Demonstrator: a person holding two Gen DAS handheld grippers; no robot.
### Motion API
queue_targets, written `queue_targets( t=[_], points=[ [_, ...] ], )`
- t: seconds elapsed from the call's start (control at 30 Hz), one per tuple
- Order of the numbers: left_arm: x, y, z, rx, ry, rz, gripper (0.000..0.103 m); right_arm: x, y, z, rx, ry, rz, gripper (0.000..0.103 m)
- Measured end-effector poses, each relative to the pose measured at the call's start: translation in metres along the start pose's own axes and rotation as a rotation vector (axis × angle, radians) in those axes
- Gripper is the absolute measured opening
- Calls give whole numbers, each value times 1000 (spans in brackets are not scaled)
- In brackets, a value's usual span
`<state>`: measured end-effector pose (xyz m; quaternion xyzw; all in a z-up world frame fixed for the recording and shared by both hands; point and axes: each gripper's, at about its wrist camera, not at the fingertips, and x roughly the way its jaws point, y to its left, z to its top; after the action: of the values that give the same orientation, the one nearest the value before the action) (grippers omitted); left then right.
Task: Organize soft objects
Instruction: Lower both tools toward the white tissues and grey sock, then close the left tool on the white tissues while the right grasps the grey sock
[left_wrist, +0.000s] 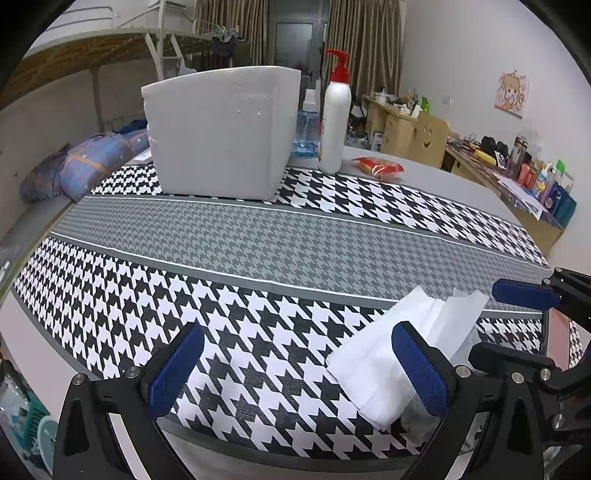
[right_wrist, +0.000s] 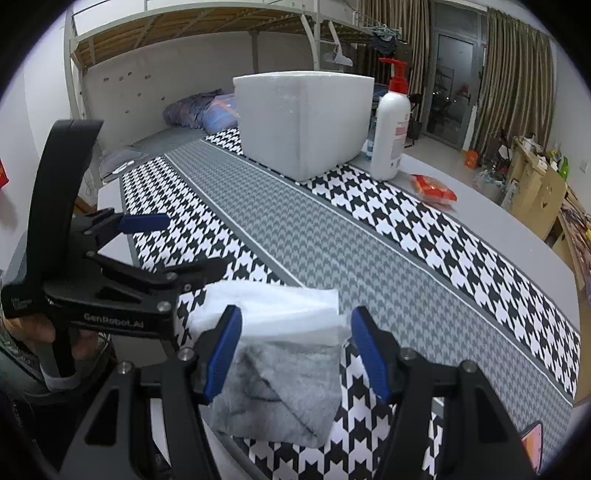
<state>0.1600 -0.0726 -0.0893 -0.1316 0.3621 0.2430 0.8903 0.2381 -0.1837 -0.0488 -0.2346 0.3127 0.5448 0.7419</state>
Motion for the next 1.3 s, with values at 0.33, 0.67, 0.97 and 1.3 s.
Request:
queue_targets(
  t=[0.33, 0.67, 0.97, 1.3],
  points=[
    [6, -10, -7, 29, 36, 16, 95, -2, -4, -11, 16, 13, -1, 66],
    [22, -18, -14, 60, 106, -4, 68, 0, -8, -15, 27, 20, -4, 66],
    [21, -30, -14, 141, 90, -26, 29, 0, -9, -18, 37, 24, -5, 66],
    [21, -31, -14, 147, 95, -93, 1, -1, -8, -17, 43, 23, 1, 66]
  ],
)
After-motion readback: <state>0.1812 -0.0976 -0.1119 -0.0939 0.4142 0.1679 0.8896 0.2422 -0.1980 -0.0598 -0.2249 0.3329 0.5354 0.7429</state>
